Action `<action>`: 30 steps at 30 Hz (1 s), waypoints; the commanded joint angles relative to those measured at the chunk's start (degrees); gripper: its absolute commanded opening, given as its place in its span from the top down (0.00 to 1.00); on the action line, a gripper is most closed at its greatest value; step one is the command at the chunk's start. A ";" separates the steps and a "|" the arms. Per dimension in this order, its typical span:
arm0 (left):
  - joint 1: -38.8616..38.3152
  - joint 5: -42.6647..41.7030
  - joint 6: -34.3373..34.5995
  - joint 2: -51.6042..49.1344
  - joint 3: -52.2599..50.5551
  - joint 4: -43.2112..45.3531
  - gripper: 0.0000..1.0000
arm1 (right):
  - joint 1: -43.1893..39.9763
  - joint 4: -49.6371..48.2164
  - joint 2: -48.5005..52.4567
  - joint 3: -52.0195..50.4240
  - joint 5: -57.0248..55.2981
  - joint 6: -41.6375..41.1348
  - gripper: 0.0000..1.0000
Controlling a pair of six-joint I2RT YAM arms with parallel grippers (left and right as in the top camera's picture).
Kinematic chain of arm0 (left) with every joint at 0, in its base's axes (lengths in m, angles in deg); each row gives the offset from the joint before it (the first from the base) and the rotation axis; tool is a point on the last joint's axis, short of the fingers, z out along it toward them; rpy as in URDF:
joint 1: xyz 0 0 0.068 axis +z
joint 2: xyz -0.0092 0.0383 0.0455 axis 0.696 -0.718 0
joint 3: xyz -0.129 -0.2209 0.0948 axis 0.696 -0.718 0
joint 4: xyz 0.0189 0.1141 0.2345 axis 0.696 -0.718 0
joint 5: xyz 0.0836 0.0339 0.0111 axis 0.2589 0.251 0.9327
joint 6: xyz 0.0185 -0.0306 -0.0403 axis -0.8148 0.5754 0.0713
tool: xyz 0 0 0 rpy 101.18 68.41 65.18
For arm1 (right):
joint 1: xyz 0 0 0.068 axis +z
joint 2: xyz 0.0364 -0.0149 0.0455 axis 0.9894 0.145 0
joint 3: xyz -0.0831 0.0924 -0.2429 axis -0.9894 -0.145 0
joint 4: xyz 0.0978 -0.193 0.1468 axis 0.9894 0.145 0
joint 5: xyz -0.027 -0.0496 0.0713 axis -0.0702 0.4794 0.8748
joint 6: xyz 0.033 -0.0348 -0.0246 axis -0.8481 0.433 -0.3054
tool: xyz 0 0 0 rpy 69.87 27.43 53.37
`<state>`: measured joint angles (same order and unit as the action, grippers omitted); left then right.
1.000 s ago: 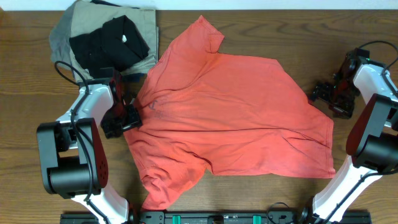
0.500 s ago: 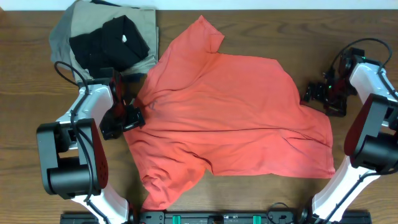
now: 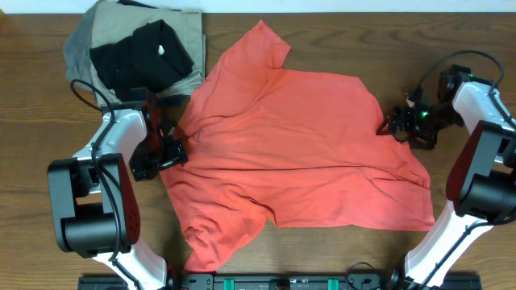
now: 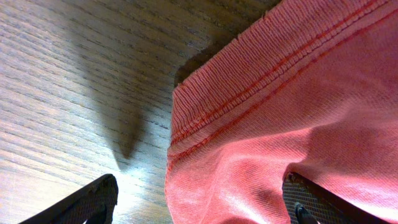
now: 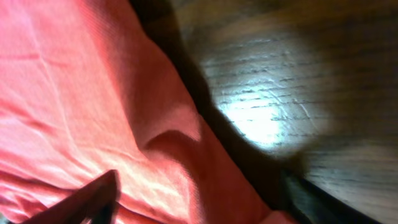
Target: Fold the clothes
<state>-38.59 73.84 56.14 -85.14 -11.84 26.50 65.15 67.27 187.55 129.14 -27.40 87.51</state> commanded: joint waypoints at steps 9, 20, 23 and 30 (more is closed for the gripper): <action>0.24 -0.39 0.09 1.27 -0.48 -0.22 0.14 | -0.42 -4.44 0.98 0.96 -7.98 -9.86 0.80; 0.24 -1.27 0.11 1.27 -0.48 -0.20 0.14 | -3.48 -2.12 0.98 11.26 -8.74 -13.05 0.99; 0.24 -1.27 0.11 1.27 -0.48 -0.20 0.14 | -4.04 -0.76 0.98 13.40 -8.72 -13.03 0.99; 0.24 -2.60 0.11 1.27 -0.48 0.68 0.14 | -2.95 1.86 1.25 11.56 -7.02 -11.19 0.56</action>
<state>-38.59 72.46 56.14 -85.14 -11.84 26.95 61.24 69.02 188.19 141.88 -35.35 75.84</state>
